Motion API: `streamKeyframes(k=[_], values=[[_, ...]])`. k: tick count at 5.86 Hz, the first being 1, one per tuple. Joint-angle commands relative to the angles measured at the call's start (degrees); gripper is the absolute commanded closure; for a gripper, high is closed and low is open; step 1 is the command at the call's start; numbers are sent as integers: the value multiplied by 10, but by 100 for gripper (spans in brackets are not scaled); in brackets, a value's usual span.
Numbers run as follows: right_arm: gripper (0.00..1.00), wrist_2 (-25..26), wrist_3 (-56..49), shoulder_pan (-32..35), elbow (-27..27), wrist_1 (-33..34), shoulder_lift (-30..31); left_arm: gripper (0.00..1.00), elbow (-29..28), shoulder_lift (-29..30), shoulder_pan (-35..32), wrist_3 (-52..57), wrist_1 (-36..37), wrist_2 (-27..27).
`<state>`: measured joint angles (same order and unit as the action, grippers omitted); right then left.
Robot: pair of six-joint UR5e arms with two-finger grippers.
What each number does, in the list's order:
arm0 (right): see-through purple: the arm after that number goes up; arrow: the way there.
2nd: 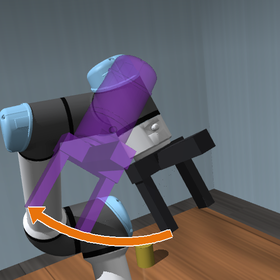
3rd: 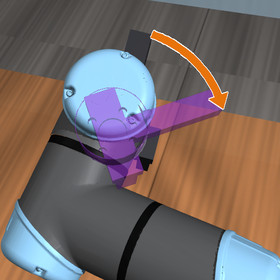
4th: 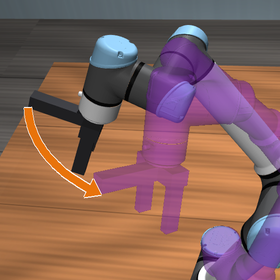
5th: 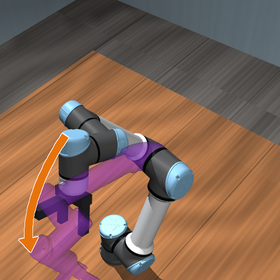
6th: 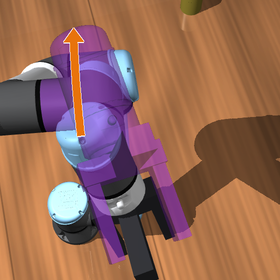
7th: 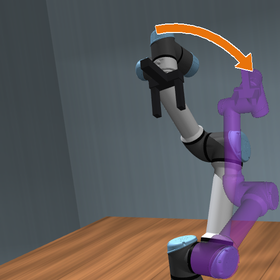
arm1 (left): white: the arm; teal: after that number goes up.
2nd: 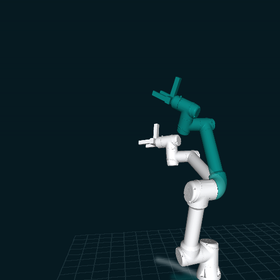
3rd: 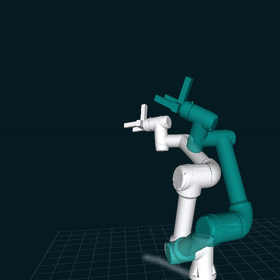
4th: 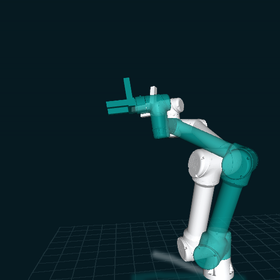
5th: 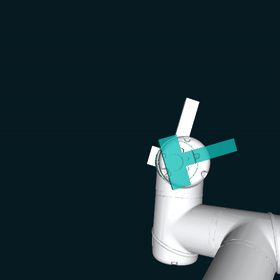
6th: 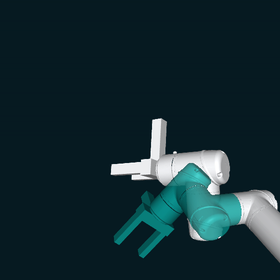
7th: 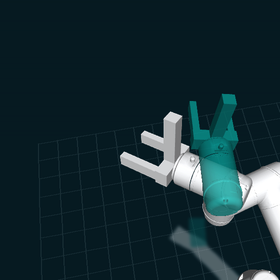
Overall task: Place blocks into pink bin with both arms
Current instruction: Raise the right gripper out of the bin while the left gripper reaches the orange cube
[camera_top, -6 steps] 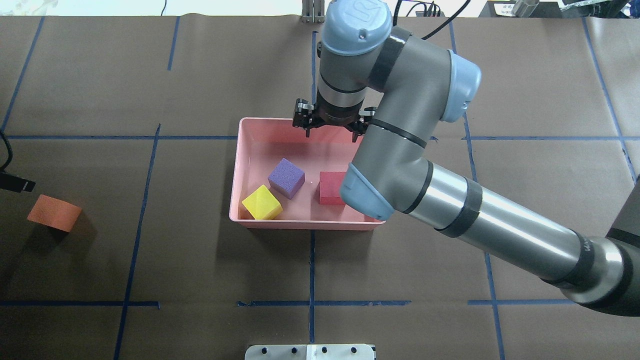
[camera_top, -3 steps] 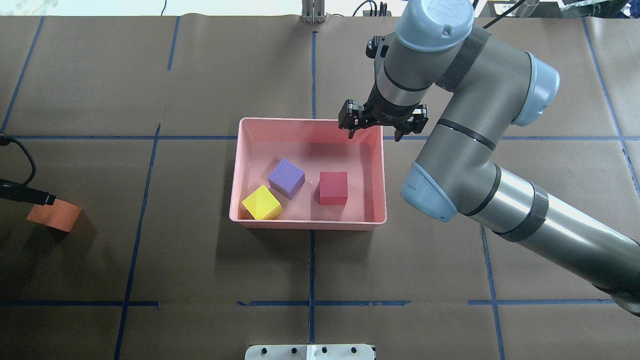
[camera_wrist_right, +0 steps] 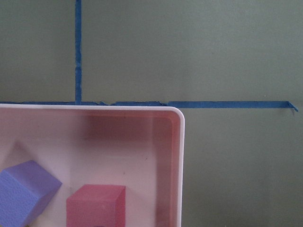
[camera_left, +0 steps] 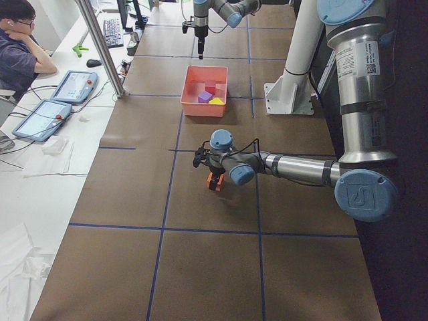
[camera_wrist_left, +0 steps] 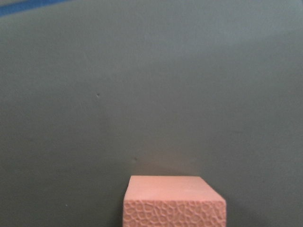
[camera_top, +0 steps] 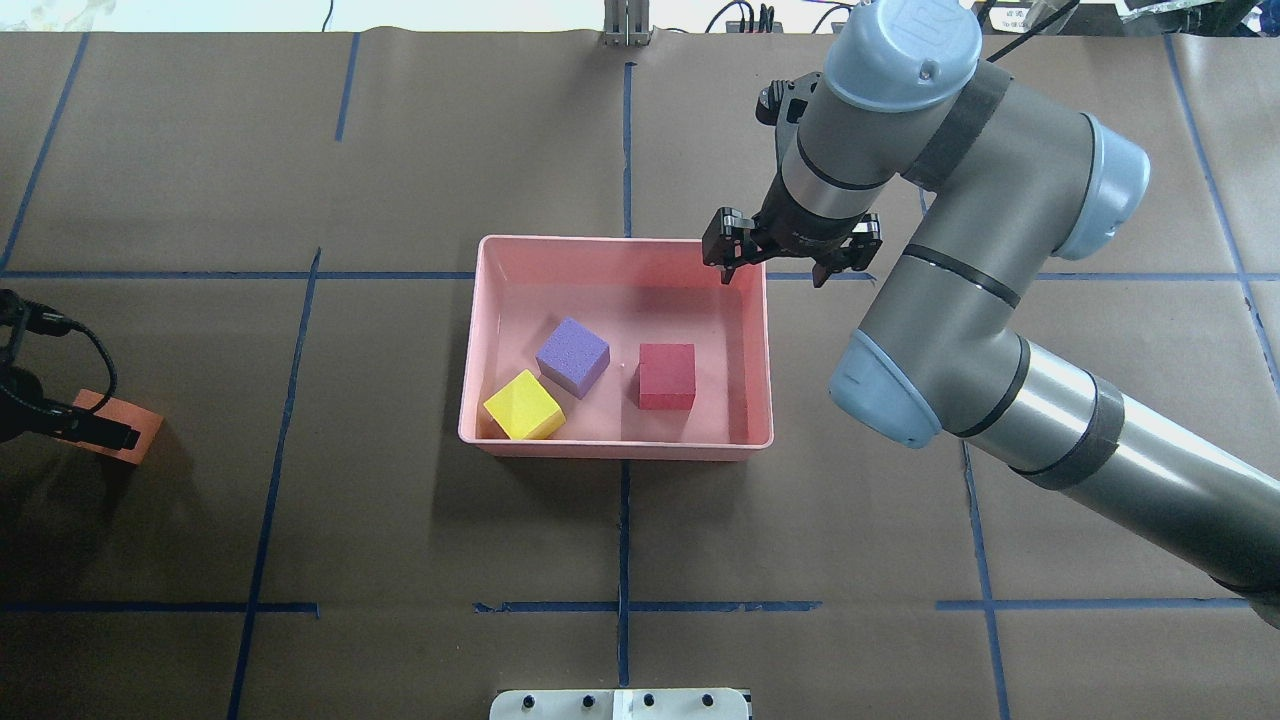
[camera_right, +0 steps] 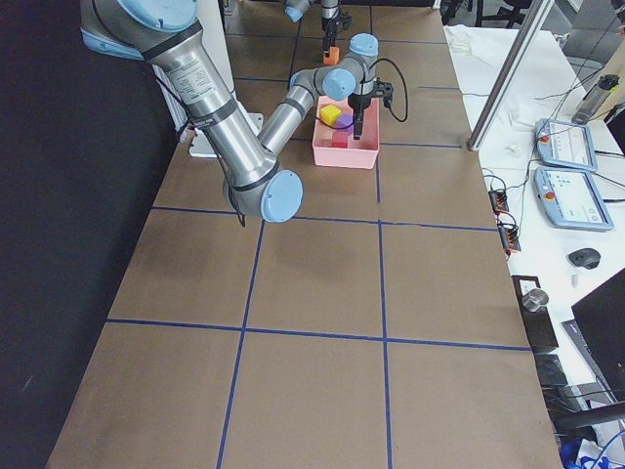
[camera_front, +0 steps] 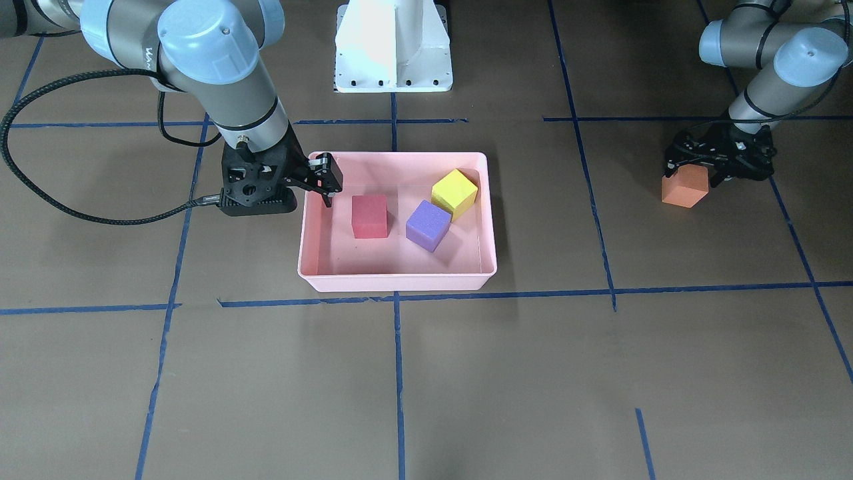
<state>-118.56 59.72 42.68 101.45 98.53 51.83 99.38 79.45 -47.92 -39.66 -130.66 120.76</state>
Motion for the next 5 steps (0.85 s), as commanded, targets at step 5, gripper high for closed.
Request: streamKeyframes(k=[5], values=[[0,-4,-80,42,9,-1,20,53,25,31,9,-2,24,6]])
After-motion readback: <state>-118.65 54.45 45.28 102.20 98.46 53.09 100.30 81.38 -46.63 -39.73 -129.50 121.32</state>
